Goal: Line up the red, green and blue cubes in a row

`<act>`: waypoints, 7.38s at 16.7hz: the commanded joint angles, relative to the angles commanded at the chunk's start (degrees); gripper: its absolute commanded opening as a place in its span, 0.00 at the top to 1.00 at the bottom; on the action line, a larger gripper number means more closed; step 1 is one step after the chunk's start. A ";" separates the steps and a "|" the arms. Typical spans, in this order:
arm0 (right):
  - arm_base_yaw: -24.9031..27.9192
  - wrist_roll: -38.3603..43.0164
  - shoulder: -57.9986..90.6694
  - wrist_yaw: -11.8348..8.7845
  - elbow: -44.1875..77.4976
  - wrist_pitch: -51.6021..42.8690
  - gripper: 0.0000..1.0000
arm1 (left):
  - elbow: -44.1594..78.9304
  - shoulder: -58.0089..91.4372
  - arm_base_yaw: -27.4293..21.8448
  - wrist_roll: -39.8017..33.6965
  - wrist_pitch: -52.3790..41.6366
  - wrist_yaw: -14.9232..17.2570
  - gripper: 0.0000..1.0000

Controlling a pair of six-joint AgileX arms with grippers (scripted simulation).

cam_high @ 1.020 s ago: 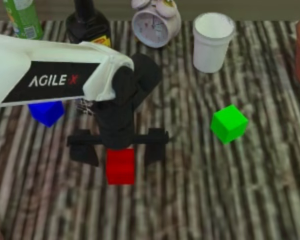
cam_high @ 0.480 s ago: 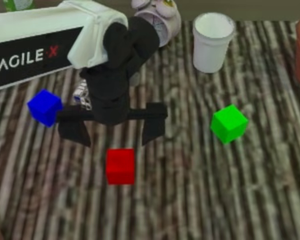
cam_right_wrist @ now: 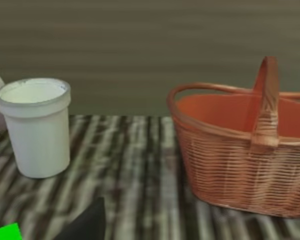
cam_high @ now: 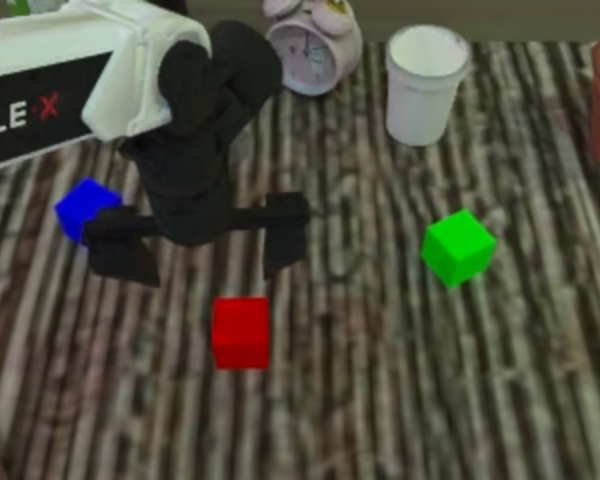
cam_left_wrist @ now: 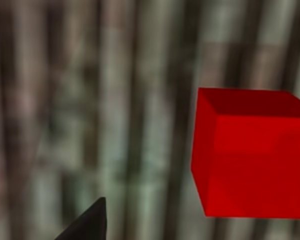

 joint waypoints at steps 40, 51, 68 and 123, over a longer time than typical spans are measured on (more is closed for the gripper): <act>21.81 -6.49 125.97 0.22 92.58 -52.62 0.00 | -81.18 -106.11 33.97 35.49 60.42 0.82 0.00; 21.84 -6.47 126.39 0.23 91.74 -51.60 0.45 | -81.18 -106.11 33.97 35.49 60.42 0.82 0.00; 21.73 -6.45 126.22 0.27 91.96 -51.83 1.00 | -81.18 -106.11 33.97 35.49 60.42 0.82 0.00; 43.88 46.68 121.94 0.25 89.20 -53.37 0.47 | -81.18 -106.11 33.97 35.49 60.42 0.82 0.00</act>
